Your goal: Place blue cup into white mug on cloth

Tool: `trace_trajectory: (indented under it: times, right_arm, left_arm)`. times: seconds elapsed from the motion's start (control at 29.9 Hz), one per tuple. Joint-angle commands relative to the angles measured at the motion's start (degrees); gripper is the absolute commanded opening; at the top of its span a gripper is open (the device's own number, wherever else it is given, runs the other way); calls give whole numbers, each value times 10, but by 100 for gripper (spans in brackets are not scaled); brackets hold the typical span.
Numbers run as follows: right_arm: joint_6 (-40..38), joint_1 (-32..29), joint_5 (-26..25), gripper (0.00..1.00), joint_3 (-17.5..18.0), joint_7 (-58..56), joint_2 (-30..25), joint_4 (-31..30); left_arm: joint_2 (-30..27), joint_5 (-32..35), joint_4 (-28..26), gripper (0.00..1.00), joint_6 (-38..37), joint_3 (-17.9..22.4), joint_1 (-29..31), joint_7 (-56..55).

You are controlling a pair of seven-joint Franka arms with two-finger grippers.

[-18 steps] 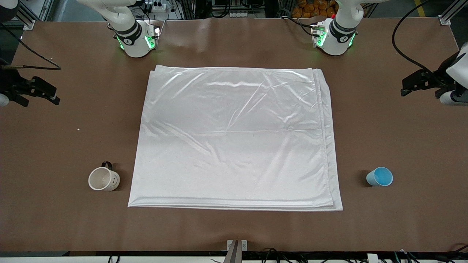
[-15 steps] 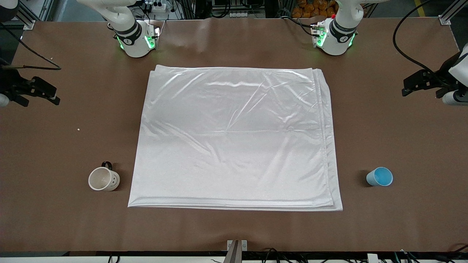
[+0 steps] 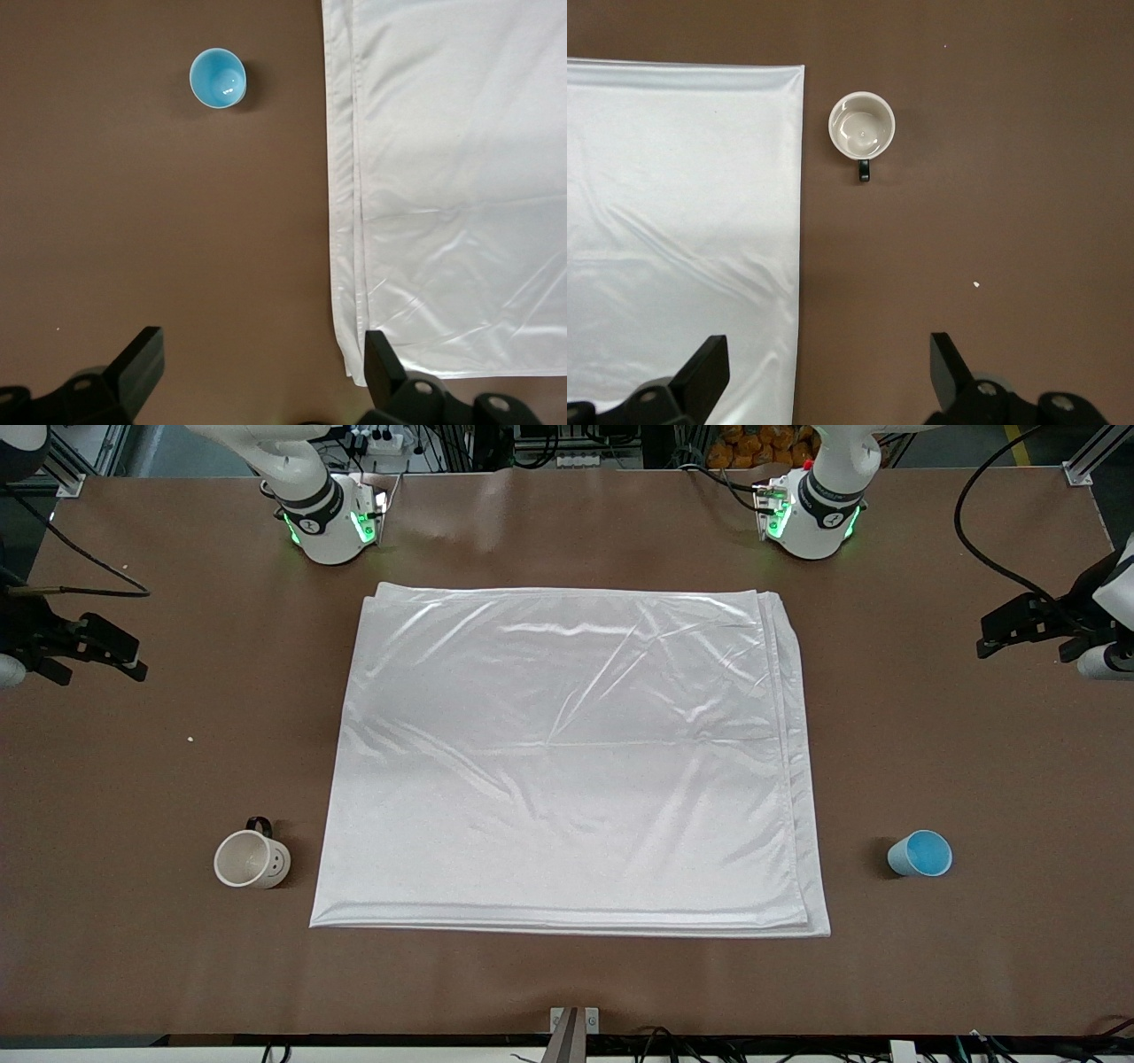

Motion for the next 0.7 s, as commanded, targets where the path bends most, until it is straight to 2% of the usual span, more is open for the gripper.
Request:
trace_trajectory:
  times: [0.0,0.37,0.67]
  right_arm:
    - [-7,6,-8,100,-1,11,10,16]
    - [-5,7,-6,100,-2,12,21,11]
    - [-2,5,-6,100,-2,15,24,12]
  left_arm:
    - [46,15,6,100,30,6,10,29]
    - [148,14,33,100,76,11,59,69]
    - [216,15,38,100,148,14,63,76]
